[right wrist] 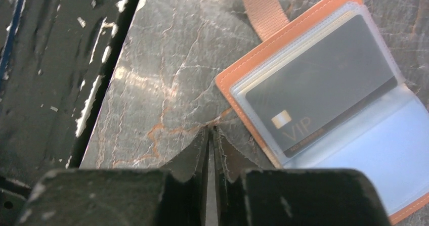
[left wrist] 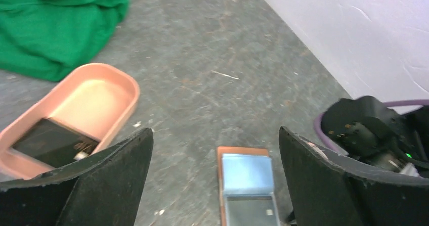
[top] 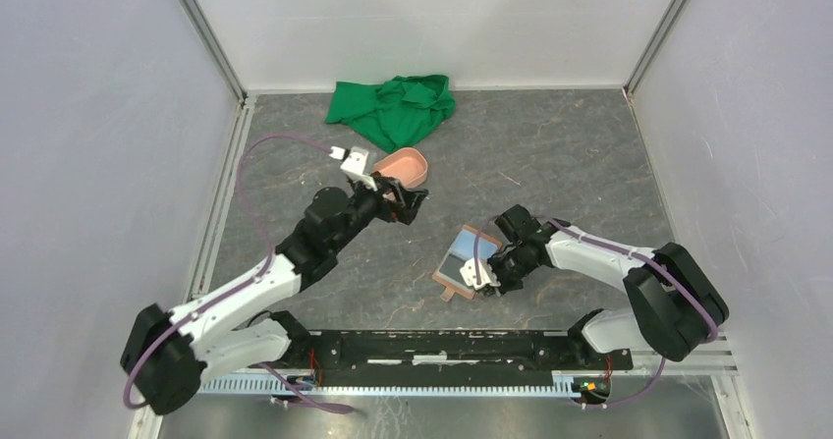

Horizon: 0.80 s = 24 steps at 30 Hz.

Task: Put the credit cards into the card holder
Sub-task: Turn over the card slot in the card holder.

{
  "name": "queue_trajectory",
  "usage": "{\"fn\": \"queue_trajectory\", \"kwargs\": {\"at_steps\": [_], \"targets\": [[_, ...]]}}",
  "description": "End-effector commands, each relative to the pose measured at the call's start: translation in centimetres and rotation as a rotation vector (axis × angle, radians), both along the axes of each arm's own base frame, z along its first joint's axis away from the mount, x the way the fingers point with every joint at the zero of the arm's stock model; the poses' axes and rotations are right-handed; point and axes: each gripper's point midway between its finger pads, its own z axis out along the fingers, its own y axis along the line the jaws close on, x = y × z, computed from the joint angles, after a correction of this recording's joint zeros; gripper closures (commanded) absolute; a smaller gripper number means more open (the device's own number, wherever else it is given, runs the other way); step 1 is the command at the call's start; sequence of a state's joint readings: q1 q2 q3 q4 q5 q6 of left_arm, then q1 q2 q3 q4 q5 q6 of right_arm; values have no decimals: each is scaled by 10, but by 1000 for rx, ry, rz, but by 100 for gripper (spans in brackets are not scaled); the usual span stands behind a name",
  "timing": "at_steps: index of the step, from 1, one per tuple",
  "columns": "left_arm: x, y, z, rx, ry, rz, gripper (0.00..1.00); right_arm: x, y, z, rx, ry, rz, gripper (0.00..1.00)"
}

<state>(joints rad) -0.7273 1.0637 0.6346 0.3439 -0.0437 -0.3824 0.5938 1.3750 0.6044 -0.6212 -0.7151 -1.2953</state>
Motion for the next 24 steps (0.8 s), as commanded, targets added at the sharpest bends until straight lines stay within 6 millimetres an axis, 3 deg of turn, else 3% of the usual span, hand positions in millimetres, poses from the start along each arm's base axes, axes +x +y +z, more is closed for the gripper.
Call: {"fn": "queue_trajectory", "kwargs": {"at_steps": [1, 7, 13, 14, 18, 22, 24], "targets": [[3, 55, -26, 137, 3, 173, 0, 34, 22, -1, 8, -124, -85, 89], [-4, 69, -25, 111, 41, 201, 0, 61, 33, 17, 34, -189, -227, 88], [13, 67, -41, 177, 124, 196, 0, 20, 28, 51, 75, -71, 45, 82], [18, 67, -36, 176, 145, 196, 0, 20, 25, 60, 87, -61, 45, 82], [49, 72, -52, 220, 321, 264, 0, 58, 25, 105, 188, -136, -145, 77], [76, 74, -62, 263, 418, 347, 0, 99, 29, 152, 282, -199, -323, 53], [86, 77, -69, 264, 446, 409, 1, 105, 36, 162, 312, -153, -350, 51]]}}
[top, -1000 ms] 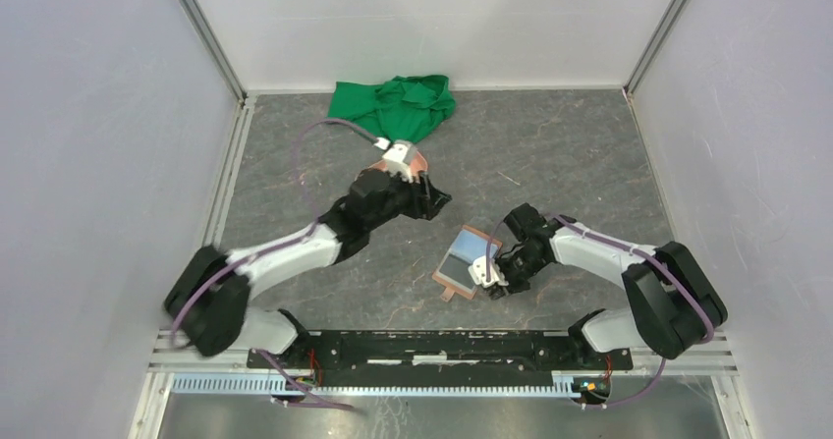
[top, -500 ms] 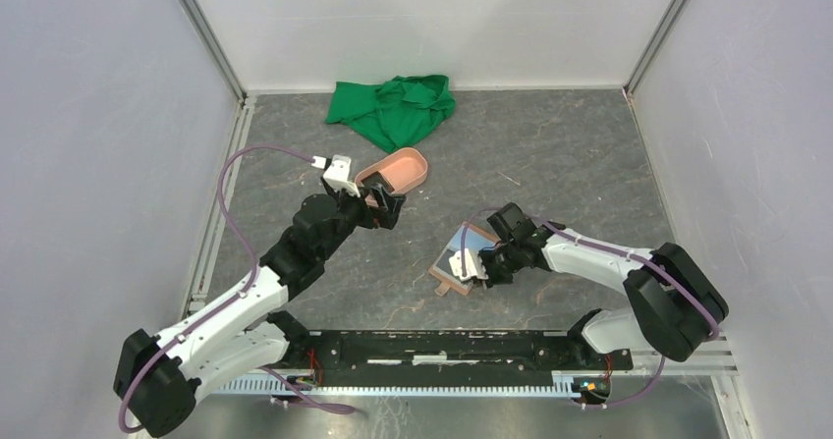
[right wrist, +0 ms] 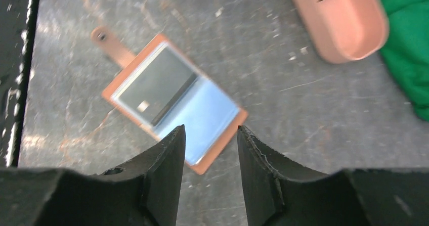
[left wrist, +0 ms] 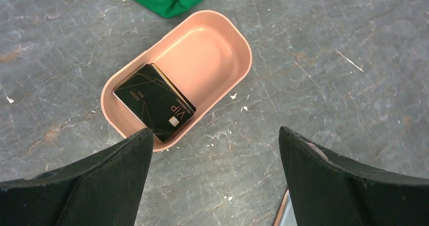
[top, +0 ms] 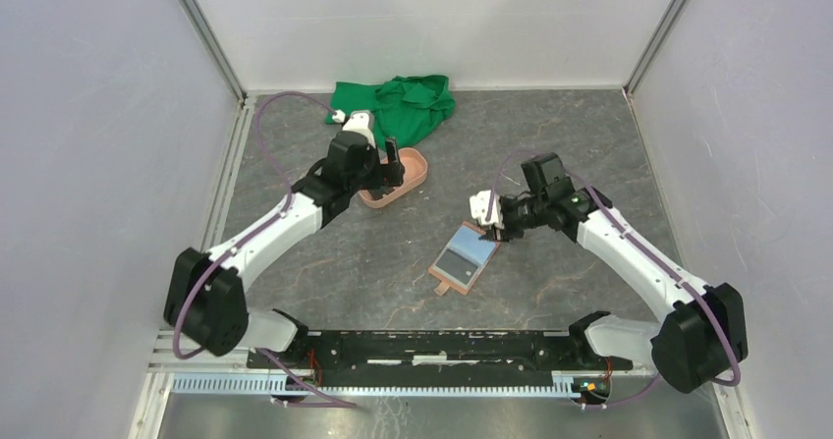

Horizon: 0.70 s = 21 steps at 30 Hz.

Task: Put the credit cards into the card holder
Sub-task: Turn over the card slot in the card holder, then pick up the credit card from the storage box.

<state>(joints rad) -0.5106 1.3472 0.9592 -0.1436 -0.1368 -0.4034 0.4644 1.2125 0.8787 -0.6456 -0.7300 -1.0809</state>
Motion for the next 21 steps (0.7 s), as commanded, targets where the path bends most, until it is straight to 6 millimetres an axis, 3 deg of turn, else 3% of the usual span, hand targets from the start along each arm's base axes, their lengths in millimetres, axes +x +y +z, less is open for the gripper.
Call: {"fn": "queue_trajectory", "kwargs": {"at_steps": [1, 3, 7, 12, 16, 21], "targets": [[14, 8, -9, 1, 83, 142, 2, 20, 20, 40, 134, 55, -67, 50], [17, 8, -15, -23, 98, 183, 3, 26, 23, 33, 163, 86, -92, 50], [17, 19, -25, -11, 65, 229, 4, 39, 5, 19, 232, 168, -207, 50], [21, 54, -46, 24, 62, 413, 5, 35, -9, 14, 287, 200, -234, 50], [24, 67, -74, 1, 140, 503, 12, 34, -9, 10, 289, 222, -232, 49], [34, 70, -86, -9, 151, 525, 28, 34, -10, 0, 265, 248, -236, 50]]}}
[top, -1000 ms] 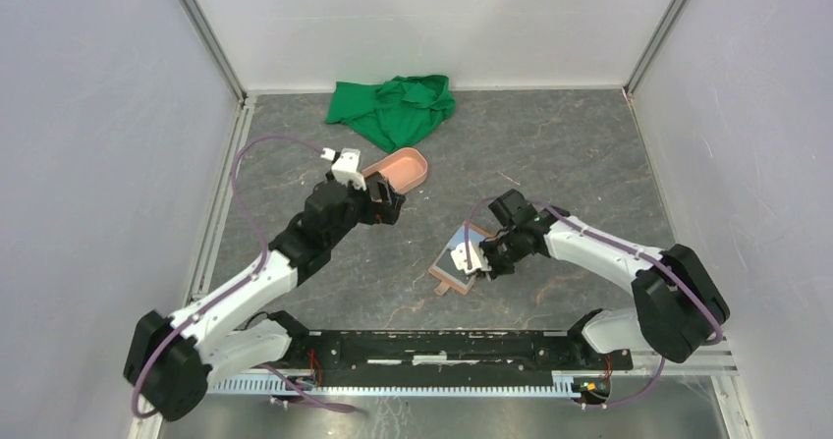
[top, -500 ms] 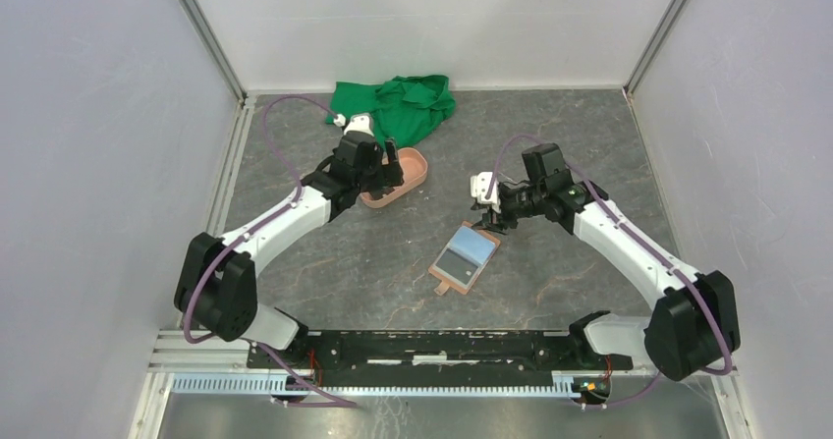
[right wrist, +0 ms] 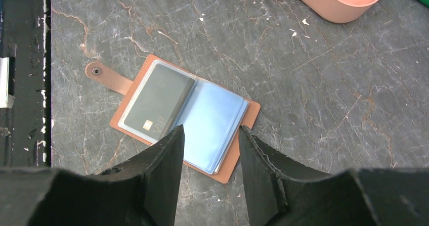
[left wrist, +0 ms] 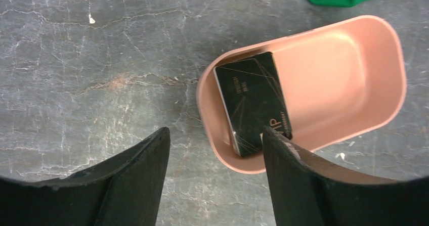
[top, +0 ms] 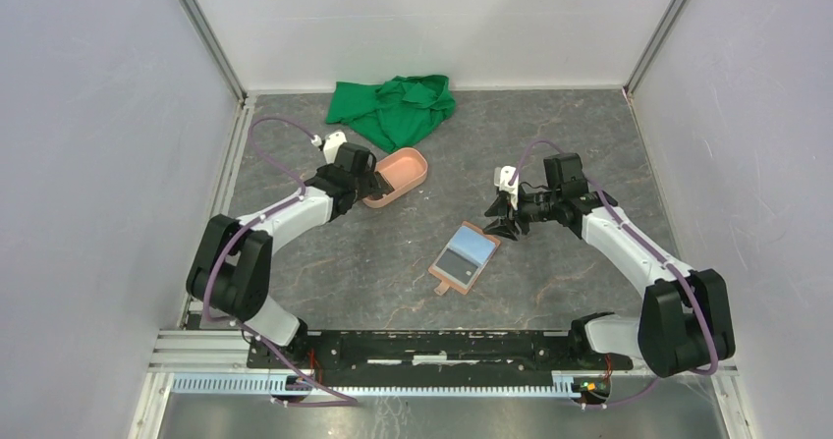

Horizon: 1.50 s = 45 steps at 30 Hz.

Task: Put the credit cards into the card holder
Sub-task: Pick up the credit card from the storage box.

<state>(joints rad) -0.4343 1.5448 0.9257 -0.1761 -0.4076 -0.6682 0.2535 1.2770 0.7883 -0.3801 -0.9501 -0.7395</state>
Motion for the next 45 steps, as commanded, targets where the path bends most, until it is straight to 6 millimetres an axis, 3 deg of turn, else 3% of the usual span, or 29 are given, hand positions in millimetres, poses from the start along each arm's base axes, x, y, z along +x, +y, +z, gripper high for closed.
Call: {"fn": "queue_trajectory", "kwargs": {"at_steps": [1, 10, 23, 39, 45], "targets": [[16, 2, -2, -43, -37, 80, 29, 1, 4, 3, 23, -2, 20, 50], [16, 1, -24, -47, 17, 60, 58, 2, 2, -2, 5, -2, 13, 51], [13, -2, -32, -29, 65, -2, 84, 2, 1, -5, -5, -2, 18, 51], [-16, 0, -19, 56, 151, -189, 91, 0, 1, -6, -7, -2, 29, 52], [-32, 5, -32, 97, 226, -239, 91, -1, 2, -7, -6, 2, 38, 52]]}}
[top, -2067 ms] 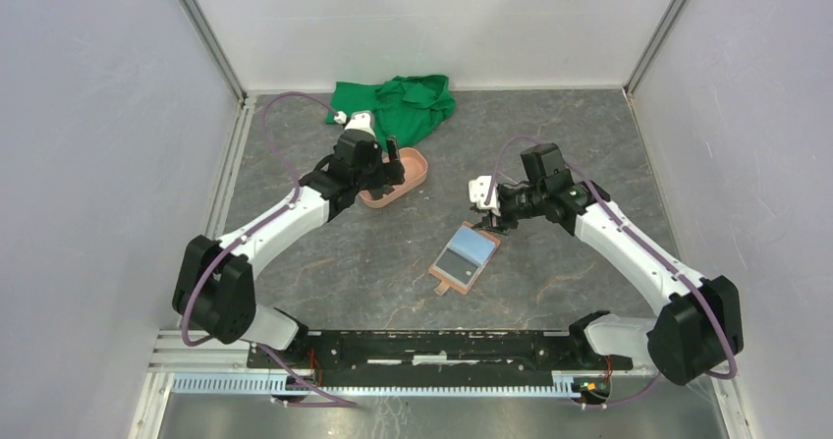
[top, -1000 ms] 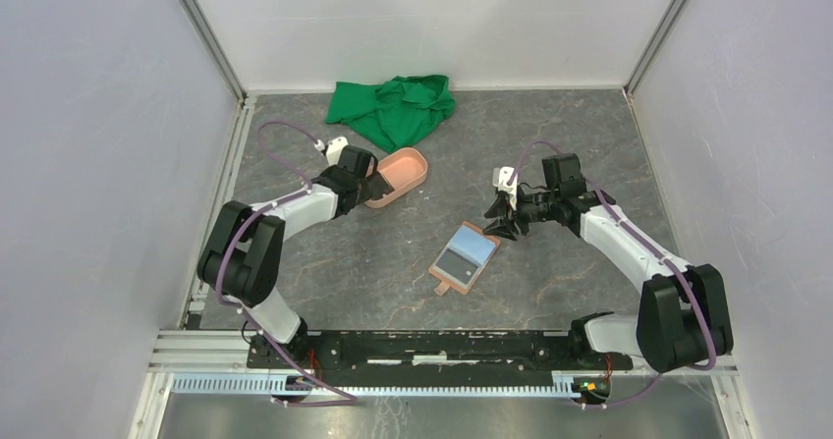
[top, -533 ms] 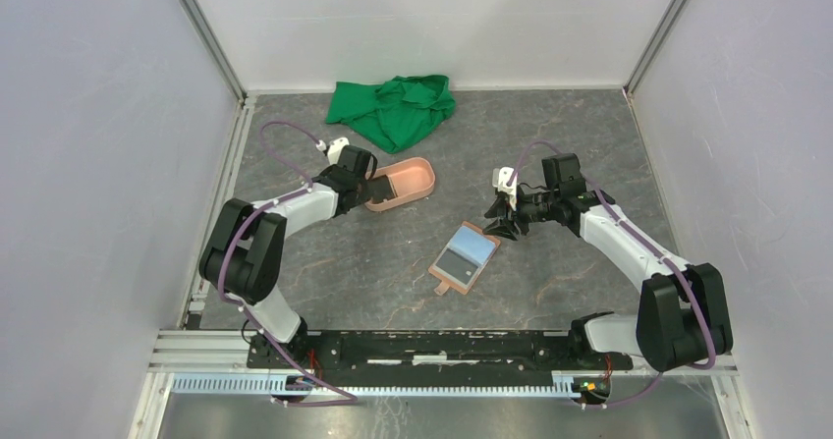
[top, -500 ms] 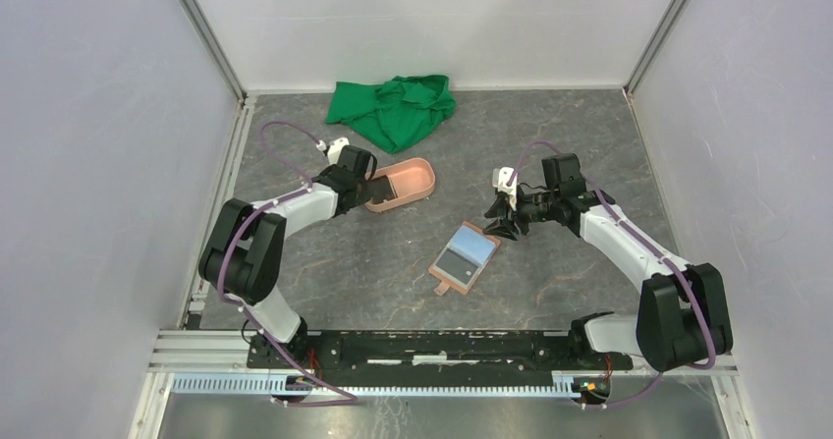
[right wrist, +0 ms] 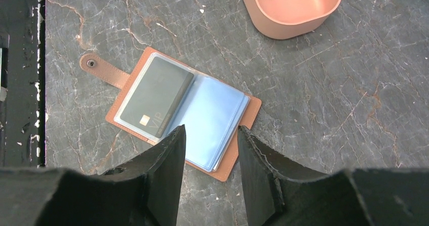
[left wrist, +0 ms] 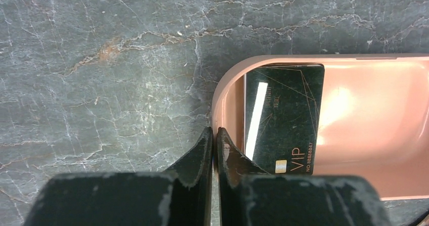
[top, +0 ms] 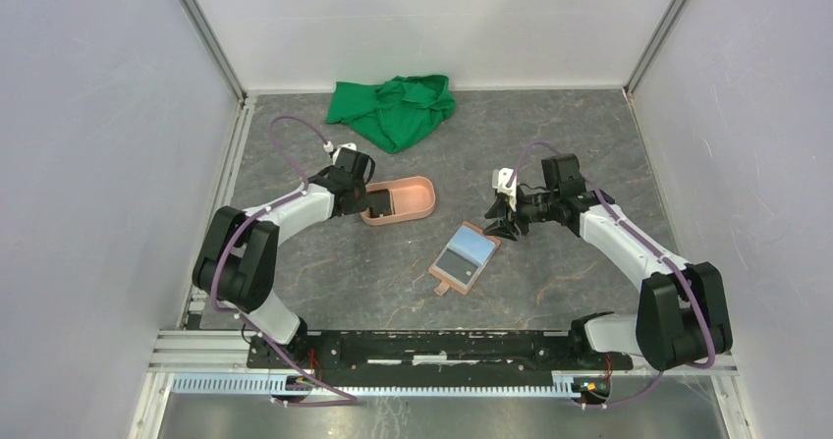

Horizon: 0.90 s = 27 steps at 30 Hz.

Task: Put the credit cards into the card holder
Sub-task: Pick up the credit card from the storage box.

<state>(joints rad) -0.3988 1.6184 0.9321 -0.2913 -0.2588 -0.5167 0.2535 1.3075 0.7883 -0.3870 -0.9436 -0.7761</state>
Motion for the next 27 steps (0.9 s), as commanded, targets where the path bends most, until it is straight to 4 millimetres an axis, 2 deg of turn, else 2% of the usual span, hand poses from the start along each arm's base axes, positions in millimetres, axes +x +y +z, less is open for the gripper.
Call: {"fn": "queue_trajectory", "kwargs": {"at_steps": [1, 5, 6, 9, 13, 15, 19, 22, 24, 27], "targets": [[-6, 1, 9, 20, 13, -72, 91, -2, 2, 3, 14, 1, 25, 52], [-10, 5, 9, 26, 11, -51, 83, -3, 3, 2, 15, 1, 29, 52], [-8, 5, 14, 24, -1, -48, 76, -3, 2, 2, 15, 0, 28, 52], [-4, 4, 32, 5, -51, -42, 62, -4, 3, 2, 16, 2, 33, 52], [1, 1, 63, -20, -128, -56, 49, -4, 3, 3, 14, -2, 37, 52], [1, -5, 81, -53, -180, -99, 41, -4, 3, 3, 13, -4, 38, 52], [-2, -36, 108, -202, -279, -244, 25, -4, 3, 3, 12, -4, 40, 52], [-1, -62, 117, -322, -291, -312, 20, -4, 2, 3, 11, -4, 40, 52], [5, -68, 115, -341, -280, -310, 20, -4, 2, 3, 10, -7, 40, 52], [17, -67, 105, -303, -248, -262, 19, -4, 2, 3, 7, -8, 41, 52]]}}
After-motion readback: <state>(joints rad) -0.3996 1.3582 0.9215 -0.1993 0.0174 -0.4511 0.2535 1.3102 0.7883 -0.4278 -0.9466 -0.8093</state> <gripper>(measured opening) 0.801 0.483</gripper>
